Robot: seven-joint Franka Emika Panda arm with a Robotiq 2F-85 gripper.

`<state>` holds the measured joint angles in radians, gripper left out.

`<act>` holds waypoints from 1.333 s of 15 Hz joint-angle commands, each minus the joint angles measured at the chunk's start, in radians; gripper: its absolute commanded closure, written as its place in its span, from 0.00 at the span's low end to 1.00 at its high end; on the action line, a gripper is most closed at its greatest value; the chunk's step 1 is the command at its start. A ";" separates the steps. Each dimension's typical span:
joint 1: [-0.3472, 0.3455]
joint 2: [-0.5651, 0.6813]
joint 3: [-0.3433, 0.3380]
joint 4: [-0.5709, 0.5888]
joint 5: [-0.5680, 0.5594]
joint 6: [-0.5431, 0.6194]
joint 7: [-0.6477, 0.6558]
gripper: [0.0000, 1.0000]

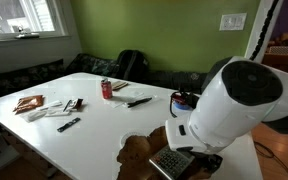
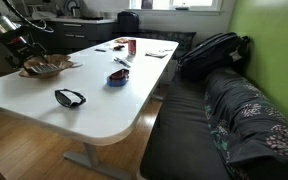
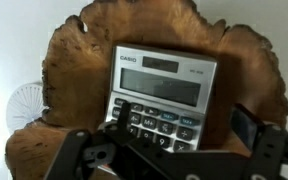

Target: Take the calculator off of the wooden plate

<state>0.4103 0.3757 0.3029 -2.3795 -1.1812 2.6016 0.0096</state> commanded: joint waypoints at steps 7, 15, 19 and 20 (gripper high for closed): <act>0.006 0.112 -0.014 0.076 -0.252 0.011 0.280 0.00; -0.011 0.113 -0.012 0.121 -0.436 -0.014 0.364 0.00; -0.030 0.115 -0.006 0.140 -0.503 -0.033 0.389 0.26; -0.032 0.116 -0.004 0.142 -0.514 -0.037 0.393 0.29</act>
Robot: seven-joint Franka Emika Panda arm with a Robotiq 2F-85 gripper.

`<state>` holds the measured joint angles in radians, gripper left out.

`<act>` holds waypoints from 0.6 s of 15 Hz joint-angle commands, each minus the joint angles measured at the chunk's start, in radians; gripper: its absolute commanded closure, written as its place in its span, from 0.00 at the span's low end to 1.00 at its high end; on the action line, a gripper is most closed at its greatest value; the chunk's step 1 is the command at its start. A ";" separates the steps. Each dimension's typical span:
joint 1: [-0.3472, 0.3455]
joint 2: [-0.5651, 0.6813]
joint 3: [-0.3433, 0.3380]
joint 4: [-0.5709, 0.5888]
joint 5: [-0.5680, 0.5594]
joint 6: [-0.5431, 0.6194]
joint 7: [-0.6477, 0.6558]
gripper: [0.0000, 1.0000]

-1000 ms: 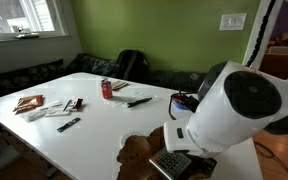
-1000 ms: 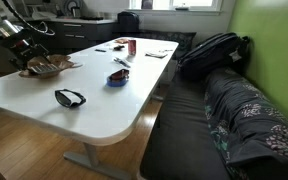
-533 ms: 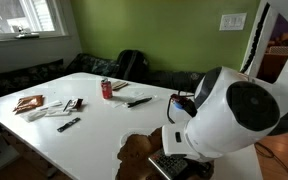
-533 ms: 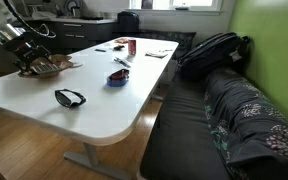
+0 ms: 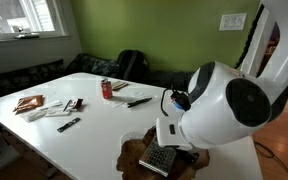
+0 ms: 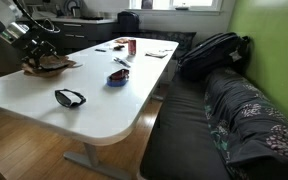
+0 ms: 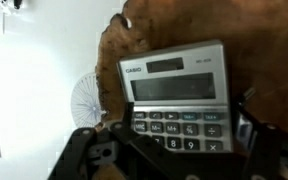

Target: Take the calculator off of the wooden plate

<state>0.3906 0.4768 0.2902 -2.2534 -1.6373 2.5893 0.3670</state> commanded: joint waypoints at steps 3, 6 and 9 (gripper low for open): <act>-0.019 0.015 0.014 0.023 -0.079 -0.032 0.032 0.55; -0.023 0.020 0.016 0.031 -0.091 -0.034 0.020 0.77; -0.023 0.015 0.019 0.045 -0.104 -0.045 0.005 1.00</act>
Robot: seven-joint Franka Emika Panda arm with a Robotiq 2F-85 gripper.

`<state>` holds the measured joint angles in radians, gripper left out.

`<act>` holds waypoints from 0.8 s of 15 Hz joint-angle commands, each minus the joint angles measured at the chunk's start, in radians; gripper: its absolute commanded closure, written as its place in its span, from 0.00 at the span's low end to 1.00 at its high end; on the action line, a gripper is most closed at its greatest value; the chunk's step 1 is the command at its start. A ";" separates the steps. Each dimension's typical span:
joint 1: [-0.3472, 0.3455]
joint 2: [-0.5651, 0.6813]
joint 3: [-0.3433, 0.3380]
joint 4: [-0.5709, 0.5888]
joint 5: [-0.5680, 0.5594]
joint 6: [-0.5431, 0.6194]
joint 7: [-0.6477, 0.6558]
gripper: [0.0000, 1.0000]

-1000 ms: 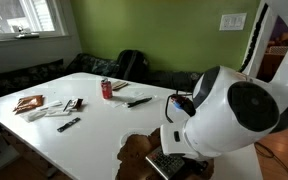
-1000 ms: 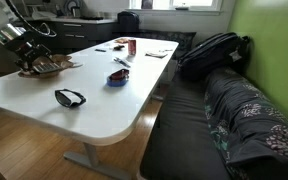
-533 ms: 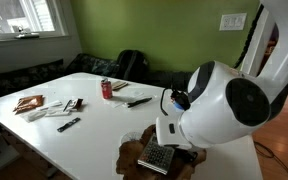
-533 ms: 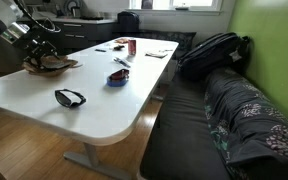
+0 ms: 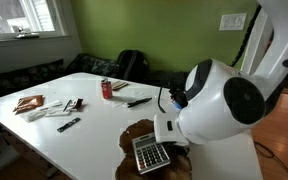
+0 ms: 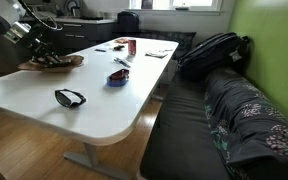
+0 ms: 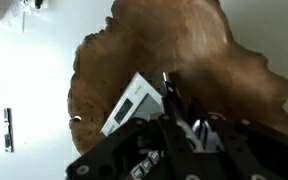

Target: Take the calculator off of the wooden plate

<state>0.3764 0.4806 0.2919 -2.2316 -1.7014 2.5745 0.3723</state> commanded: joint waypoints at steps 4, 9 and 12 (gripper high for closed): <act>-0.003 0.000 0.024 0.050 -0.060 -0.065 -0.012 1.00; -0.019 -0.039 0.037 0.045 0.009 -0.106 -0.014 1.00; -0.051 -0.102 0.023 -0.023 0.117 -0.135 0.057 0.67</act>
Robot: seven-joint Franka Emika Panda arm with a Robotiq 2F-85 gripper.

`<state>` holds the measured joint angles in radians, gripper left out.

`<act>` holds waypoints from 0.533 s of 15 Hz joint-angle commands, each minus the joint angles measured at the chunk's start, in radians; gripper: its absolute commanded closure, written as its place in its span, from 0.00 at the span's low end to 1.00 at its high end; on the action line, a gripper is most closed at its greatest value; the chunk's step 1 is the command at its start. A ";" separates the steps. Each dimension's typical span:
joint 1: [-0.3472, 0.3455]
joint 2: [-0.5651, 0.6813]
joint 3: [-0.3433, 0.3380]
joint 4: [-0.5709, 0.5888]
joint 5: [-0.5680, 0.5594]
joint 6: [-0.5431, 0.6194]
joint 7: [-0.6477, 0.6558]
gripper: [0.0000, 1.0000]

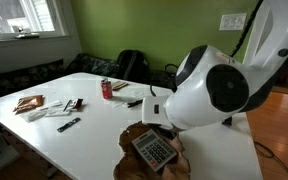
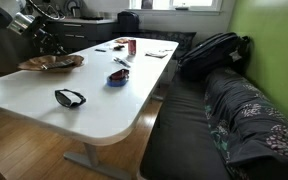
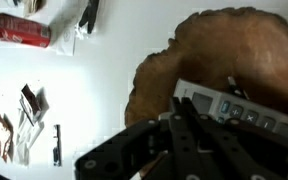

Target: Take the calculator off of the wooden plate

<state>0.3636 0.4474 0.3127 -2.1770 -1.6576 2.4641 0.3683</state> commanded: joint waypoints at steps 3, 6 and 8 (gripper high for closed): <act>-0.063 -0.127 -0.008 -0.139 0.124 -0.040 0.164 0.44; -0.081 -0.188 -0.012 -0.188 0.198 -0.061 0.250 0.22; -0.086 -0.221 -0.014 -0.208 0.199 -0.044 0.278 0.07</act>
<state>0.2810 0.3054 0.2975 -2.3191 -1.4917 2.4225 0.5949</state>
